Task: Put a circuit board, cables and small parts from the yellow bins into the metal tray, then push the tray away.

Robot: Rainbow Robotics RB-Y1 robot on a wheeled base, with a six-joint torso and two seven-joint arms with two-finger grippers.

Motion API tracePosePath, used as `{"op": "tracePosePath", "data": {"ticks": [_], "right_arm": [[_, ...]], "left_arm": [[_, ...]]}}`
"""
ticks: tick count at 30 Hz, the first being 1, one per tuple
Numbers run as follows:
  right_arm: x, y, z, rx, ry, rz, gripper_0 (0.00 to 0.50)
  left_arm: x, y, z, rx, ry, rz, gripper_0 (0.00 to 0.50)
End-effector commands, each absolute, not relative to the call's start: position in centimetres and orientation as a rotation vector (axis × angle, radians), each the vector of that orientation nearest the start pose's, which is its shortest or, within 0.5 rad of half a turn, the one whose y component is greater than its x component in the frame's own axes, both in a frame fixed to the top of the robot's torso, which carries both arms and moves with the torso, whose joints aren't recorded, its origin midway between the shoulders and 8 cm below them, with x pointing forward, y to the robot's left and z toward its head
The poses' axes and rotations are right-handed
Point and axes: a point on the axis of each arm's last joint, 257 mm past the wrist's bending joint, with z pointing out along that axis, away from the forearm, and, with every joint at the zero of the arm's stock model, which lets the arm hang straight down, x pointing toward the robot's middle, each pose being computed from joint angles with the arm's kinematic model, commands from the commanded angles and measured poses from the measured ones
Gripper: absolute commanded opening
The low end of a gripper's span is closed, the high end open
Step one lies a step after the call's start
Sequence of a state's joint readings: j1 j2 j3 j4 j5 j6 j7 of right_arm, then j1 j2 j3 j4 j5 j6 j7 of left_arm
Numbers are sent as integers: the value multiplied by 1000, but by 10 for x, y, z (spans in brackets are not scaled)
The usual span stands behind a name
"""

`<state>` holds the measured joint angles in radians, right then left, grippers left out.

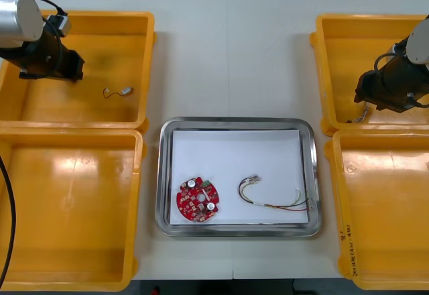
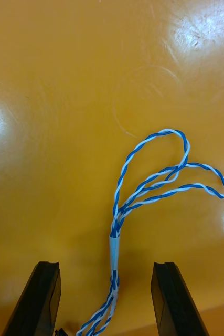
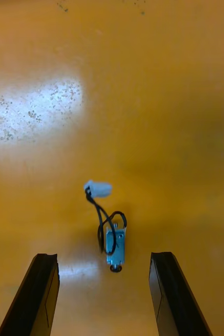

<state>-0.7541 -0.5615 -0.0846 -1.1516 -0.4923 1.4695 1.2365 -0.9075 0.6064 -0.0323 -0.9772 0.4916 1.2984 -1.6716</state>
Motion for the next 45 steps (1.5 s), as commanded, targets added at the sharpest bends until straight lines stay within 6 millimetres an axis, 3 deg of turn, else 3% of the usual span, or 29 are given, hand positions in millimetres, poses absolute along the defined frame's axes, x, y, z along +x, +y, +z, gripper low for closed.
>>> {"op": "tracePosePath", "data": {"ticks": [1, 17, 18, 19, 21, 33, 42, 43, 44, 45], "right_arm": [[579, -369, -207, 448, 2581, 121, 500], [583, -380, -210, 489, 2589, 147, 500], [583, -379, -212, 487, 2593, 153, 500], [582, -379, -212, 489, 2596, 157, 500], [582, -379, -213, 486, 2597, 157, 500], [592, -382, -208, 508, 2579, 161, 500], [592, -383, -210, 493, 2584, 143, 500], [591, -383, -210, 487, 2588, 138, 411], [591, -382, -212, 481, 2592, 132, 285], [591, -381, -212, 477, 2595, 128, 213]], "left_arm": [[637, 353, -187, 80, 2502, 115, 500], [638, 353, -198, 115, 2504, 145, 500], [638, 353, -198, 117, 2504, 146, 442], [638, 353, -198, 117, 2504, 146, 208], [638, 353, -198, 119, 2504, 146, 0], [638, 352, -198, 128, 2507, 133, 0], [628, 358, -170, 117, 2523, 115, 0], [625, 358, -164, 119, 2528, 115, 0], [622, 358, -158, 121, 2532, 112, 0], [620, 358, -157, 120, 2538, 111, 0]]}}
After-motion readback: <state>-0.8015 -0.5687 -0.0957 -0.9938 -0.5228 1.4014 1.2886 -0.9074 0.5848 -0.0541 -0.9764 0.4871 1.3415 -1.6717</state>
